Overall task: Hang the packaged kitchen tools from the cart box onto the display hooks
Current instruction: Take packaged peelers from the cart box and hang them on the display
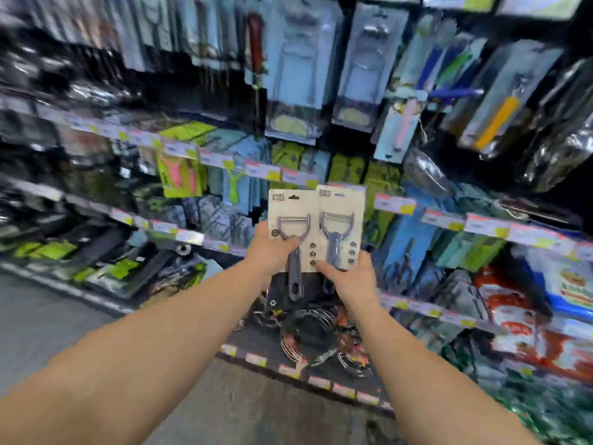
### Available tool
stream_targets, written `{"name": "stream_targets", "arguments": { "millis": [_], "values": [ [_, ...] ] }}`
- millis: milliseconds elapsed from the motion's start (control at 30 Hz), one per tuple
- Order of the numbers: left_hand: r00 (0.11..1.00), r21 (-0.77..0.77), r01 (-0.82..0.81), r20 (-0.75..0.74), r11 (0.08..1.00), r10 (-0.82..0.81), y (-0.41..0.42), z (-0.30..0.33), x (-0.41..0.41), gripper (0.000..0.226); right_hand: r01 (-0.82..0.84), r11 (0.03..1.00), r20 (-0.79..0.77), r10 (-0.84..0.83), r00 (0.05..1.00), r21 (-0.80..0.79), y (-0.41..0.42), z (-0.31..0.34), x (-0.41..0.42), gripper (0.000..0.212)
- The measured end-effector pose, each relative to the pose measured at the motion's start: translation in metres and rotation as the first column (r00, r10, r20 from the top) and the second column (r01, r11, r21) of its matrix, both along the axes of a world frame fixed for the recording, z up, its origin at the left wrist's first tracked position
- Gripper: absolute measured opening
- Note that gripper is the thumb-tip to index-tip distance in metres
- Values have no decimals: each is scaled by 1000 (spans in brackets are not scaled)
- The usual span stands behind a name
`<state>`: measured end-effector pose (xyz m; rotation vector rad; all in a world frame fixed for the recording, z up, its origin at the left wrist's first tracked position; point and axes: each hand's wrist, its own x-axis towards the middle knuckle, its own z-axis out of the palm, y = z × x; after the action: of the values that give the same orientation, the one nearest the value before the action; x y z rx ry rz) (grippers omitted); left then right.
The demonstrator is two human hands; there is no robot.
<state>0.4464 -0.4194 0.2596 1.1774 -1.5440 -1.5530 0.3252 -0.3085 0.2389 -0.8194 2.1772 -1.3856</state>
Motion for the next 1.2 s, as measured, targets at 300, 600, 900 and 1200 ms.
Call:
{"name": "stream_targets", "arguments": {
  "millis": [300, 600, 900, 1200],
  "values": [
    [927, -36, -347, -163, 937, 337, -138, 104, 149, 57, -307, 923, -43, 306, 951, -234, -193, 87, 110, 76],
    [849, -198, -513, -263, 835, 458, -253, 171, 210, 19, -445, 816, -114, 436, 893, -369, -353, 144, 164, 30],
    [830, -248, -538, -322, 806, 455, -361, 190, 233, 40, -467, 785, -200, 422, 884, -407, -458, 179, 182, 39],
    [858, -231, -457, -369, 859, 357, -483, 199, 279, 33, -362, 827, -218, 293, 931, -431, -554, 186, 232, 68]
  ]
}}
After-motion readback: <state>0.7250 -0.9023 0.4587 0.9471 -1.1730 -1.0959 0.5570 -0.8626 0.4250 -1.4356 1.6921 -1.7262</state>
